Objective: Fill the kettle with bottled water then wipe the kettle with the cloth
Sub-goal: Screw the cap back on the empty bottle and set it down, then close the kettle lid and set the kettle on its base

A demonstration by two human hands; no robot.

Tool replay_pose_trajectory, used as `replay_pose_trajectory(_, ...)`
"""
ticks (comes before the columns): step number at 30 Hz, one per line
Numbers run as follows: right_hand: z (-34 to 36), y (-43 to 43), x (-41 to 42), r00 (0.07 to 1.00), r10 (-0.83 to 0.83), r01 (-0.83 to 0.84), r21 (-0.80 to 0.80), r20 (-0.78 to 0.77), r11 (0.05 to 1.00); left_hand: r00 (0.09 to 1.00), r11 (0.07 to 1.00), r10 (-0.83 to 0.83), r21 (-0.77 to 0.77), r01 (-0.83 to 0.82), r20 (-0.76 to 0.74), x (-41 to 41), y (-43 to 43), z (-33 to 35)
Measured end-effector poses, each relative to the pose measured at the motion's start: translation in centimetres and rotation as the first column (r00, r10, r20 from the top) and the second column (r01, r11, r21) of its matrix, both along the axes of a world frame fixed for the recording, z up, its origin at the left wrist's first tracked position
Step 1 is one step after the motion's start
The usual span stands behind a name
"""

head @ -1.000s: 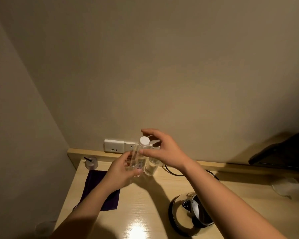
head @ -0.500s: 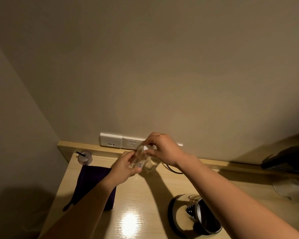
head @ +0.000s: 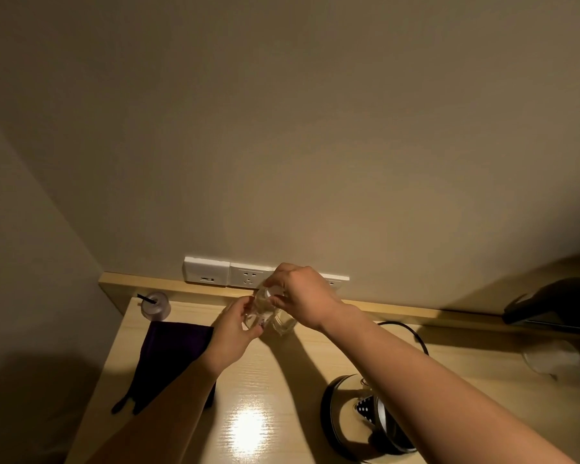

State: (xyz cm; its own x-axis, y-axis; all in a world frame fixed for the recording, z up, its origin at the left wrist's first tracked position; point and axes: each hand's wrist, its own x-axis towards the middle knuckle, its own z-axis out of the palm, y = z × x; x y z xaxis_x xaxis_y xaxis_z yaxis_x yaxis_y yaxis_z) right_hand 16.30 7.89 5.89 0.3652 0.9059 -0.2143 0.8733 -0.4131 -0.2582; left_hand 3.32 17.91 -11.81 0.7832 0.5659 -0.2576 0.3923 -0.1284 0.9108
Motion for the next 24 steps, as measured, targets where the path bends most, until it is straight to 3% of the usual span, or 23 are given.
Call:
replay_pose_trajectory(7,0.1,-0.1,-0.4,0.999,-0.003,0.003,0.007,0.044,1.0,1.0,0.999,0.003,0.032,-0.004,0.028,-1.6,0.5,0.8)
replay_pose_trajectory(15,2.8,-3.0,-0.7,0.996,-0.084,0.085,0.138,-0.015,0.987,0.999,0.996,-0.007,0.087,0.003,0.042,-4.5,0.8,5.8)
replay_pose_trajectory(21,6.7,-8.4,-0.6,0.978,-0.187,0.204,0.223,-0.094,0.953,0.983,0.992,-0.012,0.129,-0.013,0.186,-5.3,-1.0,11.3)
replay_pose_trajectory(24,8.5,-13.2,-0.5,0.956,-0.262,0.288,0.242,-0.134,0.927,0.969,0.989,-0.092,0.136,0.061,0.231,-5.3,-3.5,12.9)
